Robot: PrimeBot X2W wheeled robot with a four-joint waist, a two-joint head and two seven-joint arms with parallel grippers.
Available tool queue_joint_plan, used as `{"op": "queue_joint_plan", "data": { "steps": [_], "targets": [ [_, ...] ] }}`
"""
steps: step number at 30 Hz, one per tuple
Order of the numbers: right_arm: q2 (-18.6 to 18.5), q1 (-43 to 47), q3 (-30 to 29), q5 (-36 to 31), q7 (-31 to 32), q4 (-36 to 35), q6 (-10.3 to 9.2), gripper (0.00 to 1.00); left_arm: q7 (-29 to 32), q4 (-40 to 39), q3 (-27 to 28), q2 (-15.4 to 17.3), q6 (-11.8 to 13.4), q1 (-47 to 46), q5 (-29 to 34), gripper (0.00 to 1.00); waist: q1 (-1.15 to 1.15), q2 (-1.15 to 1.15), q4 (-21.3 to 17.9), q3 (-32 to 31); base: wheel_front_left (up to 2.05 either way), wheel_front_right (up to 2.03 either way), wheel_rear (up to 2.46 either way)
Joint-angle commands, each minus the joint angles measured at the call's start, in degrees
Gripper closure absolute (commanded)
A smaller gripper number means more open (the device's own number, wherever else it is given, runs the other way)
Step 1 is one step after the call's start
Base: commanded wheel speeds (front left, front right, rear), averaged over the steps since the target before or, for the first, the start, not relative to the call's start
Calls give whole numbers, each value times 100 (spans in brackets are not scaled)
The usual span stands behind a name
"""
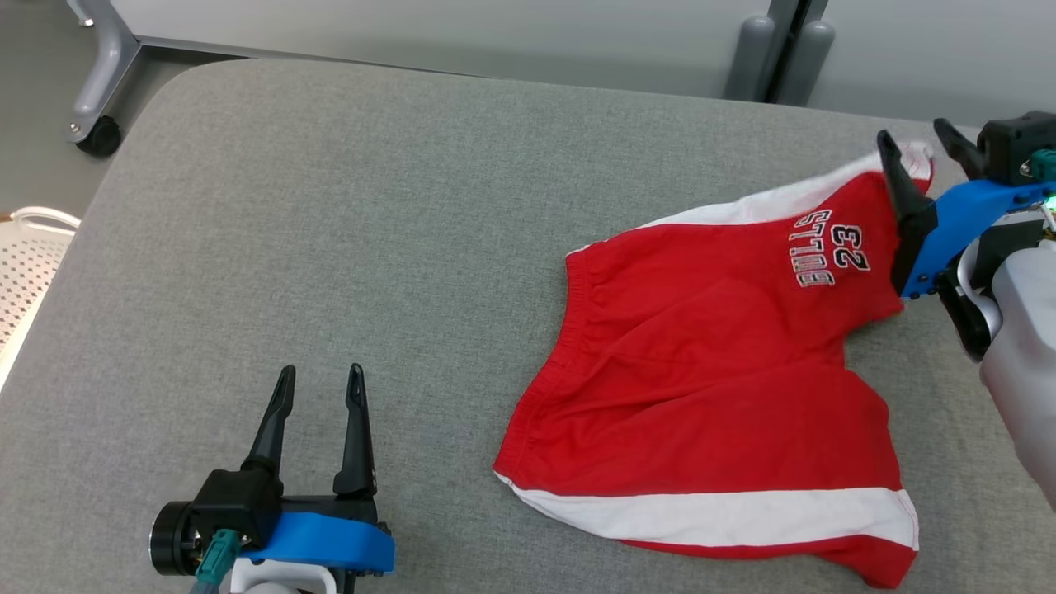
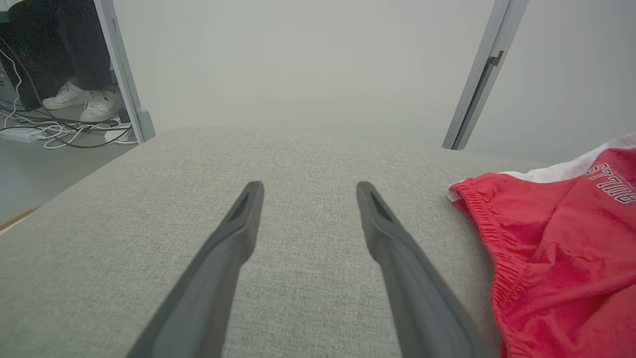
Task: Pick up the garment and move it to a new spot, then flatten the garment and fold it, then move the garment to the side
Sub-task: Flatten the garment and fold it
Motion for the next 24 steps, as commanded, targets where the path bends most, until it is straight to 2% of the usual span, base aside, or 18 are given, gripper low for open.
{"op": "queue_joint_plan", "data": {
  "steps": [1, 5, 11, 17, 24],
  "targets": [
    [-47, 104, -44, -35, -27, -67, 1, 0, -25, 0, 9, -5, 18, -23, 12, 0, -1, -1, -26, -29, 0, 0, 0],
    [-109, 531, -316, -148, -27, -545, 1, 0, -25, -6, 67, -4, -17, 62, 92, 0, -1, -1, -181, -165, 0, 0, 0],
    [-21, 1590, -924, -314, -27, -1675, 1, 0, -25, -3, 278, -2, -93, 212, 254, 0, -1, -1, -544, -481, 0, 0, 0],
    [249, 2846, -1471, -426, -24, -2845, 1, 0, -25, 19, 463, -2, -182, 442, 386, 0, -1, -1, -912, -855, 0, 0, 0],
    [754, 4117, -1828, -555, -24, -3961, 1, 0, -25, 13, 635, -3, -256, 718, 488, 0, -1, -1, -1262, -1161, 0, 0, 0]
  ]
}}
